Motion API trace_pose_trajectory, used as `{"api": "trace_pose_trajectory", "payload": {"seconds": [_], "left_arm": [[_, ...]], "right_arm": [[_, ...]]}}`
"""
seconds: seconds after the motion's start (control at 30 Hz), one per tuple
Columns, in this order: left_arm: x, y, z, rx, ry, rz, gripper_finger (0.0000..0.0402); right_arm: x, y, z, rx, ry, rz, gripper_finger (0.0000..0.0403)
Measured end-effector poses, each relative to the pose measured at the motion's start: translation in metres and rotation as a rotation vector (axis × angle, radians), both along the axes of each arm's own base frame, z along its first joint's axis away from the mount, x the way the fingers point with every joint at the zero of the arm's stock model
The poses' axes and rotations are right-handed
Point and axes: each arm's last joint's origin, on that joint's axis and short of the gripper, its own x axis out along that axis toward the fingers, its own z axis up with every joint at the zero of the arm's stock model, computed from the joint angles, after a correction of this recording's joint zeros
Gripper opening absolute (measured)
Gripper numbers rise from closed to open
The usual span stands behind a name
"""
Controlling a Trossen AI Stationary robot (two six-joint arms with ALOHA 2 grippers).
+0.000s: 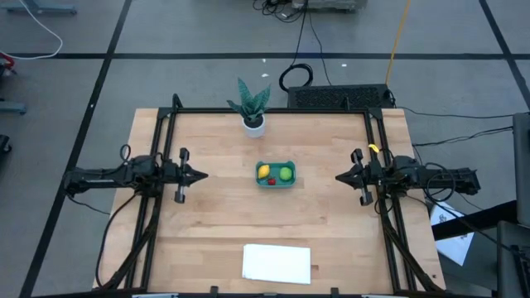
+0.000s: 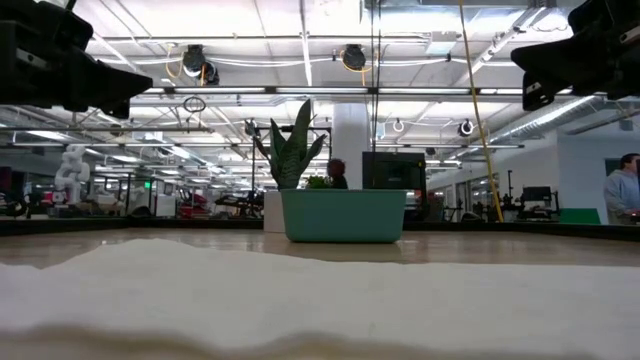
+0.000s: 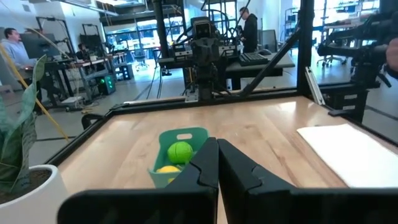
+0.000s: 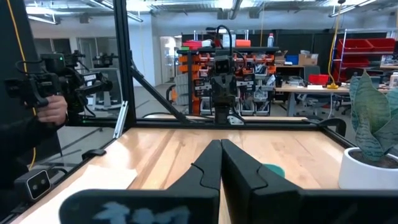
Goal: Pick and placing Produce into tupperware
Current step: Return to Home Position
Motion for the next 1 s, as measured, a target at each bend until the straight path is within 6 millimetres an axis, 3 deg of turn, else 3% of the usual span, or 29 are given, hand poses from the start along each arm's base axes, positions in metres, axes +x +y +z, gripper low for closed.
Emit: {"api": "trace_pose_trajectory", "payload": {"seconds": [1.0], "left_arm": [[-0.0001, 0.0000, 0.0028, -0.013, -0.028, -0.001, 0.0021]], "right_arm": [[0.0000, 0.0000, -0.0002, -0.018, 0.000, -0.002, 0.0000]]}}
